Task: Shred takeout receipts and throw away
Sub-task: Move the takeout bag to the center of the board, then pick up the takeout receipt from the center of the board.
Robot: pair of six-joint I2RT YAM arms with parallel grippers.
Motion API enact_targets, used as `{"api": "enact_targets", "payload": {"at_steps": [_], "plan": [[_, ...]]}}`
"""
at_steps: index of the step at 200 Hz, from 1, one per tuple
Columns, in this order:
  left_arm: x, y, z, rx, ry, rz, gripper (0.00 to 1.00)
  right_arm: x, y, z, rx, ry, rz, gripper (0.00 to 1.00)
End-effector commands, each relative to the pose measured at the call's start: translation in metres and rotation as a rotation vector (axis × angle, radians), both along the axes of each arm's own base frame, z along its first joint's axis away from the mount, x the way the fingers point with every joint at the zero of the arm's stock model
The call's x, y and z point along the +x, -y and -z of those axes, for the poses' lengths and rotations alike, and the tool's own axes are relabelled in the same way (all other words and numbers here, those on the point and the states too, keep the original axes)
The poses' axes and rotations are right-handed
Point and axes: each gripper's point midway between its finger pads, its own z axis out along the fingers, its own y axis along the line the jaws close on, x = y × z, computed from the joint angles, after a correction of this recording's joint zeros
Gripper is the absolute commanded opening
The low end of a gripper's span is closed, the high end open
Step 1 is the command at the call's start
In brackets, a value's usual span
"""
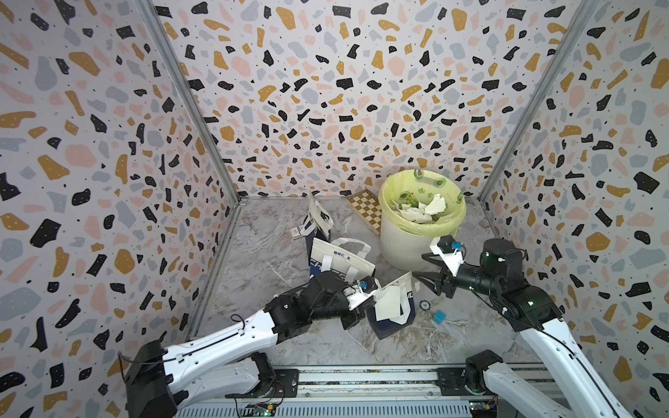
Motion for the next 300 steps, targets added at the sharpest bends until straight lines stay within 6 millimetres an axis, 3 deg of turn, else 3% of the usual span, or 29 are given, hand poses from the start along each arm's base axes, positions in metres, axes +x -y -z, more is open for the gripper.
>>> {"api": "enact_targets", "payload": {"at_steps": [1, 11, 32, 39, 44, 71, 107, 152, 184, 210, 272, 300], "plan": [[-0.012, -0.015, 0.003, 0.03, -0.032, 0.004, 0.0, 0.037, 0.057, 0.039, 0.01, -0.263, 0.506, 0.56], [-0.016, -0.019, 0.005, 0.036, -0.045, 0.008, 0.0, 0.036, 0.066, 0.07, 0.012, -0.392, 0.615, 0.55], [-0.019, -0.021, 0.01, 0.036, -0.058, 0.013, 0.0, 0.033, 0.065, 0.12, 0.038, -0.565, 0.692, 0.52], [-0.018, -0.021, 0.011, 0.036, -0.059, 0.006, 0.1, 0.033, 0.065, 0.134, 0.039, -0.6, 0.709, 0.52], [-0.018, -0.021, 0.01, 0.035, -0.059, 0.003, 0.18, 0.034, 0.064, 0.141, 0.039, -0.612, 0.719, 0.52], [-0.018, -0.024, 0.003, 0.03, -0.049, -0.006, 0.36, 0.04, 0.056, 0.174, -0.06, -0.585, 0.723, 0.54], [-0.023, -0.033, -0.013, 0.003, -0.021, -0.005, 0.49, 0.045, 0.052, 0.219, -0.162, -0.596, 0.734, 0.54], [-0.024, -0.05, -0.04, -0.061, 0.017, -0.057, 0.55, 0.067, 0.051, 0.241, -0.19, -0.535, 0.787, 0.49], [-0.001, -0.059, -0.063, -0.104, 0.121, -0.181, 0.54, 0.073, 0.047, 0.259, -0.209, -0.525, 0.821, 0.46], [0.012, -0.06, -0.069, -0.094, 0.154, -0.242, 0.53, 0.076, 0.047, 0.268, -0.225, -0.514, 0.844, 0.42], [0.021, -0.06, -0.076, -0.136, 0.171, -0.295, 0.53, 0.065, 0.057, 0.294, -0.287, -0.56, 0.887, 0.3], [0.024, -0.062, -0.082, -0.16, 0.185, -0.314, 0.53, 0.059, 0.063, 0.305, -0.314, -0.577, 0.899, 0.19]]}}
